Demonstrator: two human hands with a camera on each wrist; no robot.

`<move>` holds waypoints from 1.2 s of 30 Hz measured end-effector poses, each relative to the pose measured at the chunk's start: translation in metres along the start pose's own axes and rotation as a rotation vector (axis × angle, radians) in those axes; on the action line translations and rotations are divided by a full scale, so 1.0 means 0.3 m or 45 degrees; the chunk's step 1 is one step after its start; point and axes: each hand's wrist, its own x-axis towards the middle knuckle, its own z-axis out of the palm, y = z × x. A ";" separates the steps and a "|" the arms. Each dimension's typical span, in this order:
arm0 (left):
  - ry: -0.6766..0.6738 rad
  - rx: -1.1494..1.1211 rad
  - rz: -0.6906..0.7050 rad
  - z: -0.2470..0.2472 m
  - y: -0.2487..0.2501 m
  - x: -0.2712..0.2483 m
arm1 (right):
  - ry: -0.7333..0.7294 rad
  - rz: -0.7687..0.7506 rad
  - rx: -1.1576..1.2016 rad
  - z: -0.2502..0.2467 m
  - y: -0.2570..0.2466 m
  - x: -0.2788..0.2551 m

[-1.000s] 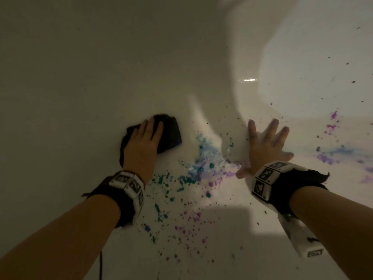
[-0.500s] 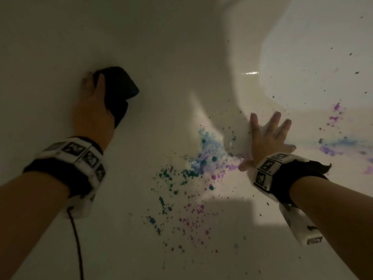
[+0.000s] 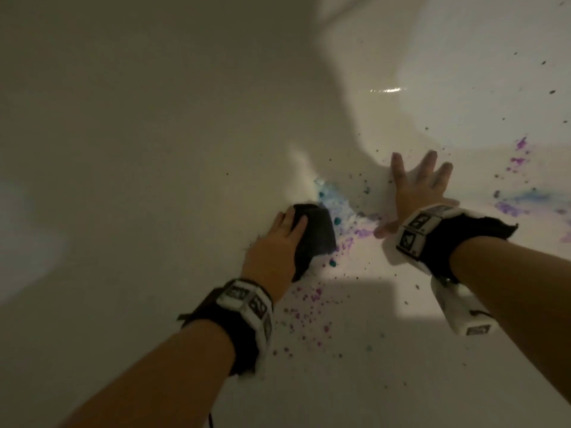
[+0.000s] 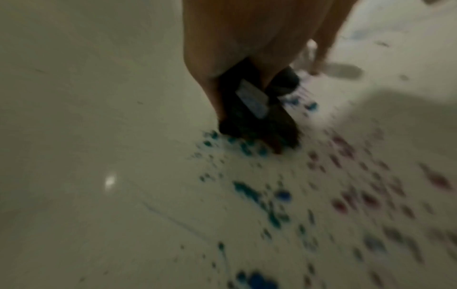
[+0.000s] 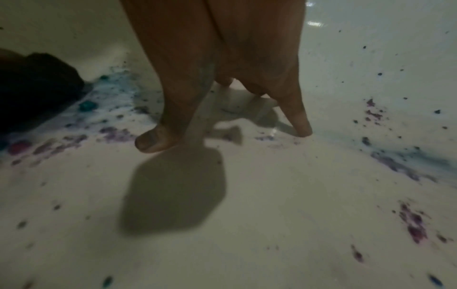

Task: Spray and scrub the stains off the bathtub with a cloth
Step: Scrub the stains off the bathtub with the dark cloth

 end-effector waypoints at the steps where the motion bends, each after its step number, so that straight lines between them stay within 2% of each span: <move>1: -0.016 -0.068 -0.060 -0.053 -0.020 -0.011 | 0.018 -0.017 0.012 0.004 -0.003 -0.016; 4: 0.307 -0.267 -0.233 -0.194 -0.099 -0.056 | 0.033 -0.087 -0.029 0.041 -0.026 -0.077; 6: 0.473 -0.199 -0.333 -0.248 -0.174 -0.092 | -0.022 -0.132 -0.089 0.085 -0.034 -0.116; 7: 0.488 -0.109 -0.377 -0.256 -0.217 -0.104 | -0.053 -0.141 -0.099 0.108 -0.031 -0.129; 9: 0.416 0.059 -0.394 -0.231 -0.290 -0.104 | -0.081 -0.150 -0.090 0.139 -0.018 -0.136; 12: 0.155 0.219 -0.323 -0.112 -0.287 -0.081 | -0.062 -0.162 -0.163 0.145 -0.014 -0.125; 15: 0.107 0.097 -0.431 0.005 -0.174 -0.065 | -0.042 -0.157 -0.245 0.150 -0.020 -0.106; 17: 0.083 0.008 -0.440 0.067 -0.064 -0.075 | -0.028 -0.163 -0.286 0.154 -0.018 -0.096; 20: -0.131 -0.077 -0.250 0.121 0.092 -0.126 | -0.016 -0.172 -0.312 0.156 -0.017 -0.092; 22: -0.244 -0.137 -0.165 0.105 0.134 -0.156 | -0.032 -0.171 -0.300 0.156 -0.019 -0.093; 24: -0.182 -0.302 -0.232 0.043 0.109 -0.171 | -0.041 -0.167 -0.297 0.156 -0.019 -0.097; 26: 0.032 -0.516 -0.391 -0.042 0.048 -0.190 | -0.038 -0.170 -0.307 0.154 -0.022 -0.099; 28: 0.289 -0.506 -0.466 -0.106 -0.034 -0.207 | -0.040 -0.169 -0.318 0.149 -0.023 -0.099; 29: 0.345 -0.408 -0.510 -0.124 -0.082 -0.214 | -0.045 -0.169 -0.324 0.146 -0.024 -0.100; 32: 0.267 -0.097 -0.657 -0.104 -0.218 -0.214 | -0.061 -0.162 -0.337 0.143 -0.022 -0.101; 36: 0.009 0.110 -0.549 0.030 -0.190 -0.200 | -0.070 -0.178 -0.338 0.142 -0.026 -0.104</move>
